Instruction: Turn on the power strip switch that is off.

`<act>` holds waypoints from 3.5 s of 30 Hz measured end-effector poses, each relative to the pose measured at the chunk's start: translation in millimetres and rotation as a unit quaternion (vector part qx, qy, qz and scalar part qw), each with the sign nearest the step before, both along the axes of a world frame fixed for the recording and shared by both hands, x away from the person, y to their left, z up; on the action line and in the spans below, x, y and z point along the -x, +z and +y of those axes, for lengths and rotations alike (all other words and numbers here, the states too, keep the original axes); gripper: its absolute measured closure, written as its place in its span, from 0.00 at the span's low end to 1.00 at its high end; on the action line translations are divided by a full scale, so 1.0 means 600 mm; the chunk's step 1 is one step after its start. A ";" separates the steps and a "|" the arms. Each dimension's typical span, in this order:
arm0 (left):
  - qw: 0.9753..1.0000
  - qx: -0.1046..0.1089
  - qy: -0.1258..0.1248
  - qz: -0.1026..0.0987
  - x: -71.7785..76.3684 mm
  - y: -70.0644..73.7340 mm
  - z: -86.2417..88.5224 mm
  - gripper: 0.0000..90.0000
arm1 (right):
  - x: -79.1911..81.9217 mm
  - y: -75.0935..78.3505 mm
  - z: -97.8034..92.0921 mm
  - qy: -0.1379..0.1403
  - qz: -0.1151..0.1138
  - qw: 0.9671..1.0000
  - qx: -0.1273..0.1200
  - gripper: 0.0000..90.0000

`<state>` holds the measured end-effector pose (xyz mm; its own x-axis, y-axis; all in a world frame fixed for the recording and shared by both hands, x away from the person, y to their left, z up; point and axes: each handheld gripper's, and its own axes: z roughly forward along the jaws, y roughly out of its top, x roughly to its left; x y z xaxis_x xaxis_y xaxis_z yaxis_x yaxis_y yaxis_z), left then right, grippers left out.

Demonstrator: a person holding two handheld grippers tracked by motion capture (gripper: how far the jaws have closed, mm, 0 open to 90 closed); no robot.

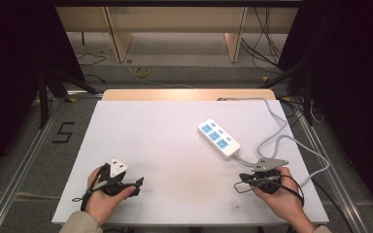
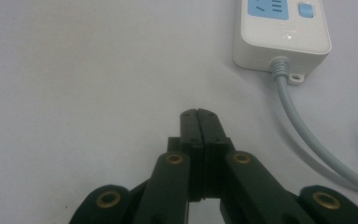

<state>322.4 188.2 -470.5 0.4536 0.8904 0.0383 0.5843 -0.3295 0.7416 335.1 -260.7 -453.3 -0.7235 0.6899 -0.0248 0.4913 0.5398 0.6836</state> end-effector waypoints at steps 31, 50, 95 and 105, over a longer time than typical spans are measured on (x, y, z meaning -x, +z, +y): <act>1.000 -0.003 0.002 -0.005 -0.002 0.000 -0.001 0.19 | -0.052 0.033 0.022 -0.024 0.025 0.999 0.023 1.00; 1.000 0.000 0.006 -0.007 -0.003 0.000 -0.002 0.19 | -0.071 0.047 0.026 -0.027 0.032 0.998 0.039 1.00; 1.000 -0.002 0.007 -0.006 -0.004 0.001 -0.003 0.19 | -0.138 0.083 0.047 -0.035 0.055 0.995 0.072 1.00; 1.000 -0.002 0.007 -0.007 -0.003 0.001 -0.004 0.19 | -0.149 0.086 0.053 -0.035 0.056 0.995 0.074 1.00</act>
<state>324.4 186.1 -469.8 0.4413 0.8961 0.0479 0.5774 -0.3244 0.7492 424.4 -229.2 -401.7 -0.6778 0.7334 -0.0515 0.6003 0.5925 0.5372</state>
